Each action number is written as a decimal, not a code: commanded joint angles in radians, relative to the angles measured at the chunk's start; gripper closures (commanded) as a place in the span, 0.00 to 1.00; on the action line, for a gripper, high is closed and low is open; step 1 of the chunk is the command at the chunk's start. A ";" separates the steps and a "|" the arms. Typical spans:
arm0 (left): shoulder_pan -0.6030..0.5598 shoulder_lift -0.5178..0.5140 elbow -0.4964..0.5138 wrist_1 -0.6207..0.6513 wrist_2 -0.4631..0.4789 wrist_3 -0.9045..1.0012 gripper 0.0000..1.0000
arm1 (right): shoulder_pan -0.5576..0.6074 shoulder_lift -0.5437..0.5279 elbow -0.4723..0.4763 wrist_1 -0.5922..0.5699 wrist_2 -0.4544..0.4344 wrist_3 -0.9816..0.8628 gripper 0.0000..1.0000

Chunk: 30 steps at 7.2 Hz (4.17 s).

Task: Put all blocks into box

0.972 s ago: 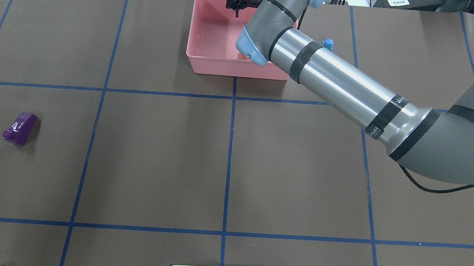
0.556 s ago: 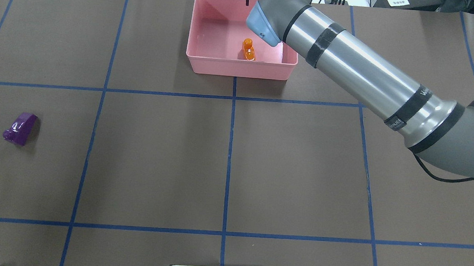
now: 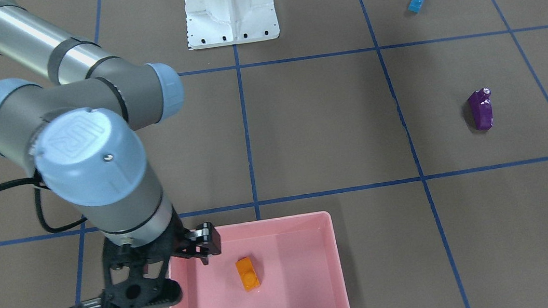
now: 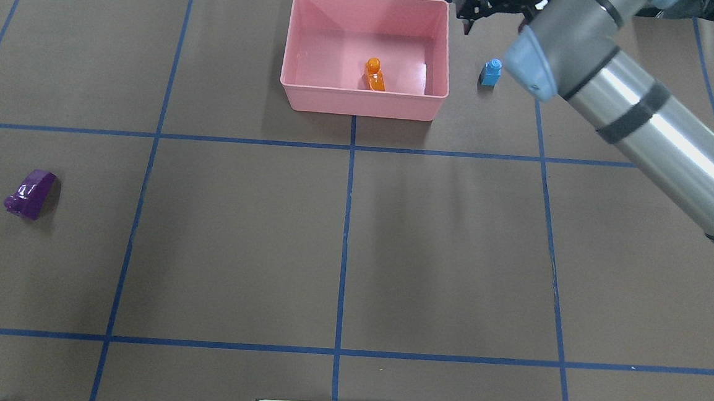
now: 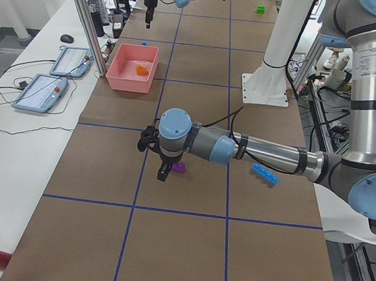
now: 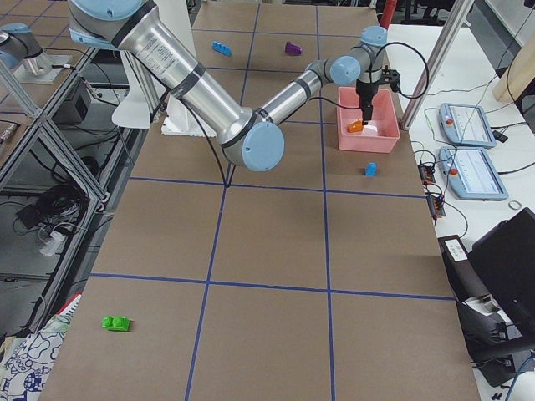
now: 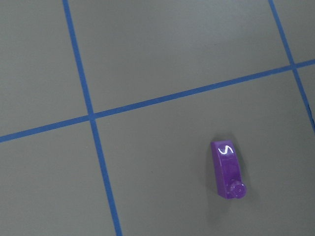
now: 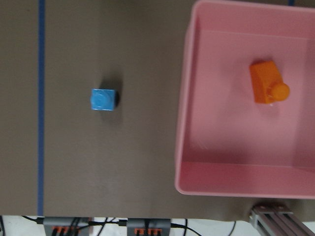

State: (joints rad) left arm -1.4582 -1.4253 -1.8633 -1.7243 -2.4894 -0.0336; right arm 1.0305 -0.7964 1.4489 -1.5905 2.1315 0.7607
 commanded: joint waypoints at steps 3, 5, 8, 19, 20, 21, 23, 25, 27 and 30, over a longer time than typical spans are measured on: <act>0.246 -0.010 0.025 -0.093 0.109 -0.256 0.00 | 0.127 -0.422 0.449 -0.216 0.034 -0.329 0.00; 0.324 -0.059 0.076 -0.106 0.145 -0.339 0.00 | 0.209 -0.621 0.565 -0.214 0.125 -0.455 0.00; 0.433 -0.095 0.169 -0.225 0.220 -0.447 0.00 | 0.226 -0.737 0.607 -0.203 0.128 -0.492 0.01; 0.464 -0.238 -0.054 -0.025 0.273 -0.651 1.00 | 0.223 -0.704 0.544 -0.147 0.125 -0.483 0.00; 0.463 -0.351 -0.050 0.050 0.276 -0.739 1.00 | 0.223 -0.681 0.483 -0.097 0.131 -0.480 0.00; 0.463 -0.479 -0.030 0.113 0.279 -0.826 1.00 | 0.223 -0.640 0.432 -0.080 0.169 -0.480 0.00; 0.467 -0.759 0.155 0.161 0.277 -0.970 1.00 | 0.223 -0.533 0.328 -0.080 0.183 -0.478 0.00; 0.472 -1.014 0.440 0.150 0.280 -1.035 1.00 | 0.218 -0.405 0.177 -0.080 0.185 -0.480 0.00; 0.490 -1.196 0.696 0.118 0.293 -1.054 1.00 | 0.209 -0.354 0.060 0.011 0.185 -0.479 0.00; 0.559 -1.293 0.935 -0.142 0.356 -1.199 1.00 | 0.191 -0.308 -0.054 0.101 0.197 -0.451 0.00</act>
State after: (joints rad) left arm -0.9336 -2.6873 -0.9987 -1.7861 -2.1486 -1.1713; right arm 1.2337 -1.1267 1.4290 -1.5046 2.3262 0.2904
